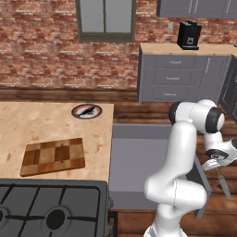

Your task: Pick up the knife from the drawer and place it on the cutting board. Then place the meat from the plate to the cutting board.

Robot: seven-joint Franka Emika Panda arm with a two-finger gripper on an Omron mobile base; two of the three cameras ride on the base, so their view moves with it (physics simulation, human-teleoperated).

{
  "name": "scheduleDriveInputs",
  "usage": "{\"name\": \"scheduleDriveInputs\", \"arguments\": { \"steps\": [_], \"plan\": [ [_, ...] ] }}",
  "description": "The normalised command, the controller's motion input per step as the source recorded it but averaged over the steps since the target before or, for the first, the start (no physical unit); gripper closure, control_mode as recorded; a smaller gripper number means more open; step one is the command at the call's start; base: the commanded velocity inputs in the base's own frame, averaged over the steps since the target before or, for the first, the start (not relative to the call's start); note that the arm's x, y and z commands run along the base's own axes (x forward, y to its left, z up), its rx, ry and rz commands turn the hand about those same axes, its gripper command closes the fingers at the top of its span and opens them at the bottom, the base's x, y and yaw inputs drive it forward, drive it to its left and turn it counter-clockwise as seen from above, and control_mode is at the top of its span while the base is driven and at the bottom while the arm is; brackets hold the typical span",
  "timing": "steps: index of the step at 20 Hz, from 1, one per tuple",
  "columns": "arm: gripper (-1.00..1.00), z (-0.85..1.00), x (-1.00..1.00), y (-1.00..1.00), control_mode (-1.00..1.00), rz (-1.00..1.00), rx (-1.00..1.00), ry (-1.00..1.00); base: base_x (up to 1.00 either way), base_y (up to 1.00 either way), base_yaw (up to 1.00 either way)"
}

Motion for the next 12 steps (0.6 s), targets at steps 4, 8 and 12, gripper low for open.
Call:
{"name": "scheduleDriveInputs", "arguments": {
  "steps": [4, 8, 12],
  "plan": [
    [1.00, 0.00, 0.00, 0.00, -1.00, 0.11, 0.19, 0.00, 0.00, 0.00, 0.00],
    [1.00, 0.00, -0.01, 0.00, -1.00, 0.03, 0.10, 0.00, 0.00, 0.00, 0.00],
    [1.00, -0.04, 0.00, 0.00, -1.00, 0.00, 0.00, 0.00, 0.00, 0.00, 0.00]
  ]
}}
